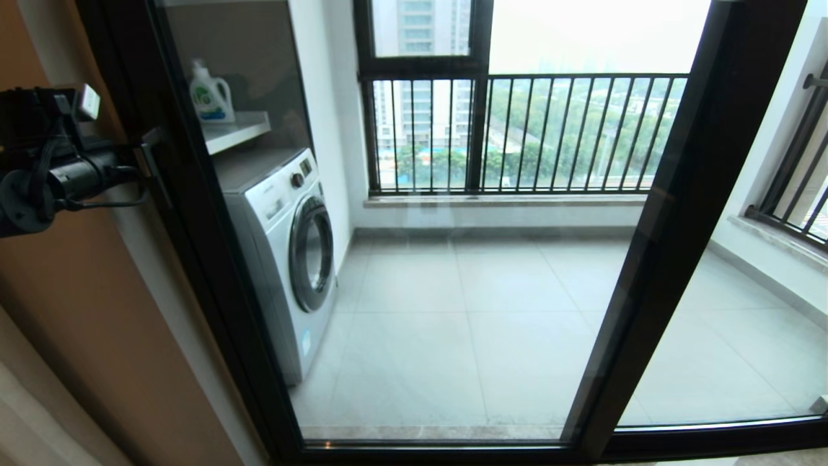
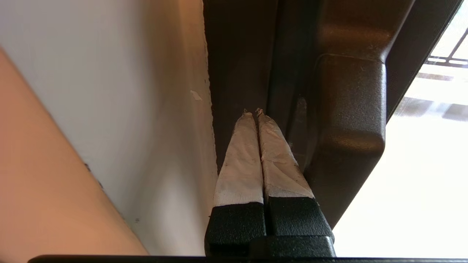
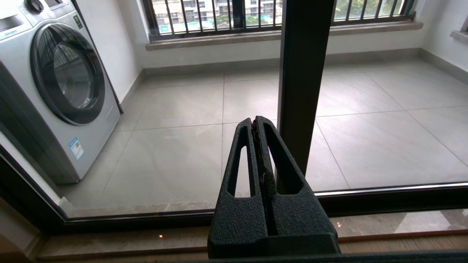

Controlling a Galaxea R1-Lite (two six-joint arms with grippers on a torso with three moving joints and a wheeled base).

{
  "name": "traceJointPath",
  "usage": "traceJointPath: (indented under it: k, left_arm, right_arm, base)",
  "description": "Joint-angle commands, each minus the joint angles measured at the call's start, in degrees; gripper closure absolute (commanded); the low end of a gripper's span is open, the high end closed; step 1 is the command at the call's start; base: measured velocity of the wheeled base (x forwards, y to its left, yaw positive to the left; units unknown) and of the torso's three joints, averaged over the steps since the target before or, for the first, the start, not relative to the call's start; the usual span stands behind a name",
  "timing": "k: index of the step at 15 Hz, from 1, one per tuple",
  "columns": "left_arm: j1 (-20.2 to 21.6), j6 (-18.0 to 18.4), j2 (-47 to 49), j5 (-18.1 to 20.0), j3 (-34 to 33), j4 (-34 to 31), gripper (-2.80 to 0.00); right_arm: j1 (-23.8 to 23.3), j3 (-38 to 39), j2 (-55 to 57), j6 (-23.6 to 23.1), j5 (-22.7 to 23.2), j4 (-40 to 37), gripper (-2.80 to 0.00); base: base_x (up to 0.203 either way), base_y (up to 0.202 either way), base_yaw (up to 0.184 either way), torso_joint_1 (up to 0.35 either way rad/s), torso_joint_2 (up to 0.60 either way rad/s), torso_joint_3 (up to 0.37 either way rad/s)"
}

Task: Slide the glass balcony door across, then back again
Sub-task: Open the slid door

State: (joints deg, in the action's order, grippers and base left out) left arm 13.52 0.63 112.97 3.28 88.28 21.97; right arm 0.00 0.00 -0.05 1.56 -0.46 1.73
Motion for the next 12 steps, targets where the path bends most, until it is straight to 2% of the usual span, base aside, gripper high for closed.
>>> traceJointPath:
  k: [1,3,12]
  left_arm:
    - [-1.48,-0.02,-0.6,0.24,-0.04,0.09,0.0]
    - [-3.26,-0.02,-0.98,0.24,0.13,0.09,0.0]
    - [-5.8,-0.19,-1.35,0.15,-0.22,0.09,0.0]
  right_arm:
    - [0.0,0.7,0.05,0.03,0.02,0.03,0.0]
    - [0.0,0.7,0.05,0.03,0.02,0.03,0.0]
    - [0.0,0.7,0.05,0.03,0.02,0.03,0.0]
  base:
    - [0.0,0.0,0.0,0.0,0.0,0.0]
    - [0.0,0.0,0.0,0.0,0.0,0.0]
    - [0.0,0.0,0.0,0.0,0.0,0.0]
